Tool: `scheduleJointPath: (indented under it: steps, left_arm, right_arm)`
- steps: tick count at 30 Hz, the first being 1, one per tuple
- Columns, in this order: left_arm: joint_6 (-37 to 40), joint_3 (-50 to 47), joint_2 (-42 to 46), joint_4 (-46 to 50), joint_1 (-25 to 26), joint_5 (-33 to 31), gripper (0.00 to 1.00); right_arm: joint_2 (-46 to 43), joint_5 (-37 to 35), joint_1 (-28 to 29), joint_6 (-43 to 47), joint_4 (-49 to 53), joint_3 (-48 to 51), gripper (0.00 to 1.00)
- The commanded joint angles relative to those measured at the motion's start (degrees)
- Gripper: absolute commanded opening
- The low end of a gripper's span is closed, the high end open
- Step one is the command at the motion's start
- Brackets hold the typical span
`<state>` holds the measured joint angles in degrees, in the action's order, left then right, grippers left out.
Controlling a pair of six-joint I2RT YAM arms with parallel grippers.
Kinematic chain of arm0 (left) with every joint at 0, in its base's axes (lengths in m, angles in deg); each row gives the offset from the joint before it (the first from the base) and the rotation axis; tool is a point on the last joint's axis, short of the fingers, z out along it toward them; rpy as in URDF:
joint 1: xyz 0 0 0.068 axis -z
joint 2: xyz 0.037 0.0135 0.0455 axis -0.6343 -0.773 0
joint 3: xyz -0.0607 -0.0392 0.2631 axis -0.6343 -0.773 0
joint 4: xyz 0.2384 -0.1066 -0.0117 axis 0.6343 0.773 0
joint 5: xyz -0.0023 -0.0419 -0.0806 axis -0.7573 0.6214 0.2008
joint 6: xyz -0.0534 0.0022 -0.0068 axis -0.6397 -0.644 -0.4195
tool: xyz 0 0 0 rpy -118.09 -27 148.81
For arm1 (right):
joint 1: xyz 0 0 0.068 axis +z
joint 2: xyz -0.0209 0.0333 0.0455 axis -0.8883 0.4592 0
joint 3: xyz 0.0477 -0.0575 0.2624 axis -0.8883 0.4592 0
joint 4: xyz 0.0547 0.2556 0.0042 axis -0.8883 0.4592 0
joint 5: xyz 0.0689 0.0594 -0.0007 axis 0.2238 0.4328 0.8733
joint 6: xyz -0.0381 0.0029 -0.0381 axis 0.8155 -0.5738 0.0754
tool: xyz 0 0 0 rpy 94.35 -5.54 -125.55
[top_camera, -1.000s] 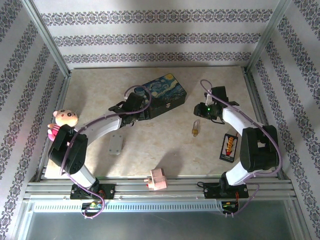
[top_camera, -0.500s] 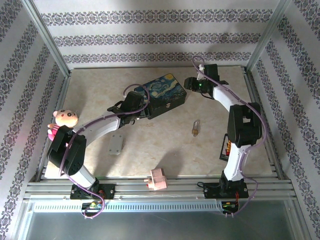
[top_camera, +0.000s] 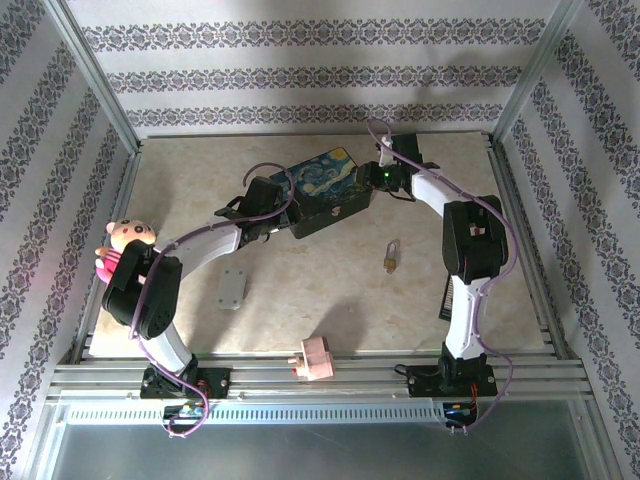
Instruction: Unlock the padlock with the key
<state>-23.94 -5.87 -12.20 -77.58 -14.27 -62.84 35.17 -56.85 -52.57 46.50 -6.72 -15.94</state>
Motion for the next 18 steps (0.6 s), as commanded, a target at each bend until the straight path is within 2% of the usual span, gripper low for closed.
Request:
scheduleJointPath:
  steps: [1, 7, 12, 18]
  left_arm:
    - [-0.5, 1.53, -1.11, -3.23, -1.02, 1.78, 0.64]
    - [-0.59, 2.6, -3.07, -5.66, -2.03, 3.98, 0.54]
    - [-0.49, 3.37, -3.01, -5.52, -2.34, 4.79, 0.55]
    - [-0.05, 0.57, 1.22, -4.58, -3.28, 2.86, 0.62]
  right_arm:
    - [-4.79, -0.78, 1.65, -0.98, 0.42, 5.56, 0.36]
    - [-11.38, -5.0, 4.78, -4.19, -0.92, 13.69, 0.31]
    - [-16.9, -11.07, 7.24, -6.78, -2.59, 20.16, 0.34]
    - [-23.6, -16.52, 7.18, -4.72, 2.09, 21.76, 0.35]
